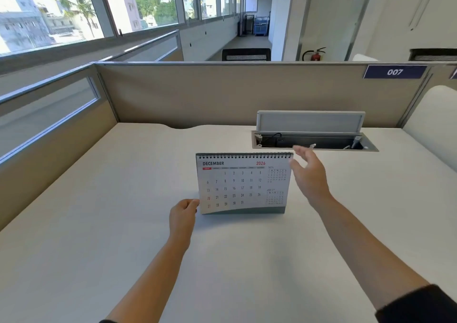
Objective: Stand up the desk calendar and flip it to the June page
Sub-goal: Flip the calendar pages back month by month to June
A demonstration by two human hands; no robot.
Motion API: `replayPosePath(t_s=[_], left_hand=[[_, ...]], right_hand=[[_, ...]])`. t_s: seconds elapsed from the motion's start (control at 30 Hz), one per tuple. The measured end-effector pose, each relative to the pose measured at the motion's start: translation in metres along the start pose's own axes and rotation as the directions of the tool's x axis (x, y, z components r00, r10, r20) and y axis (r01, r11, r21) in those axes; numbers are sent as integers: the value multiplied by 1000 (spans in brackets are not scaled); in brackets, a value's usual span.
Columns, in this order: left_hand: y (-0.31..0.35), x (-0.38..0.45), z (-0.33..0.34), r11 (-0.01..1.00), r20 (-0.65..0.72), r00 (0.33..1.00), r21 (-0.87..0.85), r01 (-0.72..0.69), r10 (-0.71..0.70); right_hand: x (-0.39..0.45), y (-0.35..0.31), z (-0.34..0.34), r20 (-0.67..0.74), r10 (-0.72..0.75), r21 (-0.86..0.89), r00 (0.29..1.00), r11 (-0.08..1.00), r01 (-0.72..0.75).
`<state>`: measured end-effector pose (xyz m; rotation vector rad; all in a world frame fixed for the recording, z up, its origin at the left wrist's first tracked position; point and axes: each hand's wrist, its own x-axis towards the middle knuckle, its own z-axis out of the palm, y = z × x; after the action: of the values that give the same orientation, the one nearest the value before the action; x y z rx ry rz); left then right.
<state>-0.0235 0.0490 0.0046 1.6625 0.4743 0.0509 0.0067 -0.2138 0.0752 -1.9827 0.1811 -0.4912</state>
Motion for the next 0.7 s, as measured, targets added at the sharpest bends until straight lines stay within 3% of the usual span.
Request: replayPosePath(t_s=[0.13,0.23,0.3,0.4,0.53,0.7], left_hand=[[11,-6,-3,996,105,995,-91,9,0],[20,-12,-10,981,262,965,-190,38,13],[25,-16,-16,973,348,937,-220,67,14],[30,-21,-21,952,452,892,-282,121,20],[38,-29,-23,924,540,840,-348,156,62],[39,-33,-23,903,615,782,-386,188,101]], right_hand=[[-34,31,4,-47,81,-52,996,995,-84],[-65,35,9,56,-118,-160,991,979,125],[-82,26,13,234,-285,-214,929,917,335],[-94,8,21,483,-423,-267,767,763,588],[-91,-13,32,643,-389,-273,659,688,672],[-80,-23,37,669,-360,-283,650,685,671]])
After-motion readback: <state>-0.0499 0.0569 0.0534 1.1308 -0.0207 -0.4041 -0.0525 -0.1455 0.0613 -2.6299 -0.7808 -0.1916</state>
